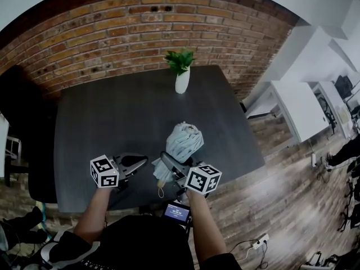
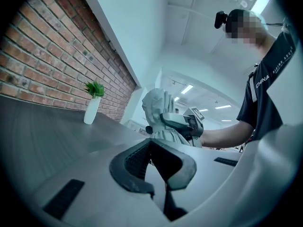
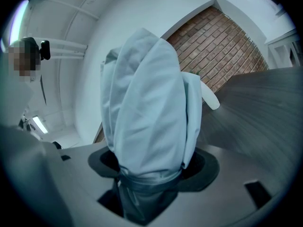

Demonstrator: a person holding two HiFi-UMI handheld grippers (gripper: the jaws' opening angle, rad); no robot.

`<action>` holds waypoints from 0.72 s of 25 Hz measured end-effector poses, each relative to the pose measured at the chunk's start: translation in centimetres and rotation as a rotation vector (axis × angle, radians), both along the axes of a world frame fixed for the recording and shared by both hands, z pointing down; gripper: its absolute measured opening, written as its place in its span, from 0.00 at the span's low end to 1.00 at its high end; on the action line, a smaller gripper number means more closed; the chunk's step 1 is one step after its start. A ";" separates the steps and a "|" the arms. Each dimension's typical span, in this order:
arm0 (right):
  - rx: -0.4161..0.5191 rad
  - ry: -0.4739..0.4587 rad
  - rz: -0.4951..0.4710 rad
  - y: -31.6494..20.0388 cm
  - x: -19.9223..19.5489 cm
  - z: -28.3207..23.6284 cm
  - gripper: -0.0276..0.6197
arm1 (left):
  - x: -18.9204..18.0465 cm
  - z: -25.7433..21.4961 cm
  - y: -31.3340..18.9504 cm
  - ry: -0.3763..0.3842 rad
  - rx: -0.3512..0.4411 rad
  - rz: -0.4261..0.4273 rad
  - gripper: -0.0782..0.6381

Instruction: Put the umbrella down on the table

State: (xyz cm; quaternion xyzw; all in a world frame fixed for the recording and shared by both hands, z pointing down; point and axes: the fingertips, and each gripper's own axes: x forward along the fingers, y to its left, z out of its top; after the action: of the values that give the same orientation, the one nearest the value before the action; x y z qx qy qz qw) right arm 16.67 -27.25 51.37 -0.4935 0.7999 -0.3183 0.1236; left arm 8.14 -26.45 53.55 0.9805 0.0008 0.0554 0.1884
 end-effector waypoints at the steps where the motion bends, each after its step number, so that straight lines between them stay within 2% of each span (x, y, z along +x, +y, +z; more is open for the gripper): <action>1: -0.003 0.002 -0.006 -0.1 -0.1 0.1 0.54 | 0.0 0.1 -0.1 -0.002 -0.002 -0.002 0.11; 9: -0.031 0.008 -0.059 -0.9 0.0 0.9 0.54 | 0.4 0.8 -0.4 -0.028 -0.020 0.007 0.11; 18: -0.064 0.045 -0.157 -3.2 1.3 0.4 0.54 | 2.5 -0.9 -2.3 -0.016 -0.032 -0.036 0.11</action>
State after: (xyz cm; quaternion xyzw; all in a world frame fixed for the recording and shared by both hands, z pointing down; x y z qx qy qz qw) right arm 17.96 -30.41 51.74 -0.4399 0.8282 -0.3412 0.0642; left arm 10.68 -28.77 52.69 0.9768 -0.0177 0.0597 0.2051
